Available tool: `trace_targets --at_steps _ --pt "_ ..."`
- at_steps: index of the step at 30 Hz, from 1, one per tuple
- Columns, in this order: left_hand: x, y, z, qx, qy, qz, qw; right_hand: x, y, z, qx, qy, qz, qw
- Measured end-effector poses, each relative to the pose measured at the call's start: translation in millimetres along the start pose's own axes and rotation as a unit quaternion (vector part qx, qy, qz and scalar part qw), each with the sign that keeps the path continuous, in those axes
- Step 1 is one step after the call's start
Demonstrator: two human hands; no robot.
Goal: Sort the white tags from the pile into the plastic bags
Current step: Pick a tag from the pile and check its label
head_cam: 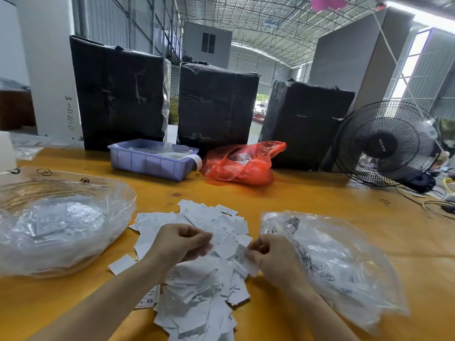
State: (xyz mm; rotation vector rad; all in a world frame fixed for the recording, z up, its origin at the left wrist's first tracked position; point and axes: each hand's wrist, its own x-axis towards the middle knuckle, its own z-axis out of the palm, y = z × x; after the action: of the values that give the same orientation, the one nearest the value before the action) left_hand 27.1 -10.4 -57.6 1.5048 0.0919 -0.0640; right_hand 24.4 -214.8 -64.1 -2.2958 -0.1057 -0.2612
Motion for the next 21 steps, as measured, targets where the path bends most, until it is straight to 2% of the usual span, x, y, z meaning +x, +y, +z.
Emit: trace_targets --at_steps 4,12,21 --pt "-0.8 0.5 1.6 0.011 -0.021 0.011 1.000 0.6 -8.9 -2.5 0.078 0.058 -0.060 0.994" --pt "-7.5 5.4 9.4 0.030 -0.089 0.012 0.995 -3.0 -16.4 -4.1 0.106 0.145 -0.130 0.975" --pt "-11.7 9.0 12.1 0.080 -0.127 0.017 0.988 -4.3 -16.7 -1.6 0.049 0.137 -0.216 0.966"
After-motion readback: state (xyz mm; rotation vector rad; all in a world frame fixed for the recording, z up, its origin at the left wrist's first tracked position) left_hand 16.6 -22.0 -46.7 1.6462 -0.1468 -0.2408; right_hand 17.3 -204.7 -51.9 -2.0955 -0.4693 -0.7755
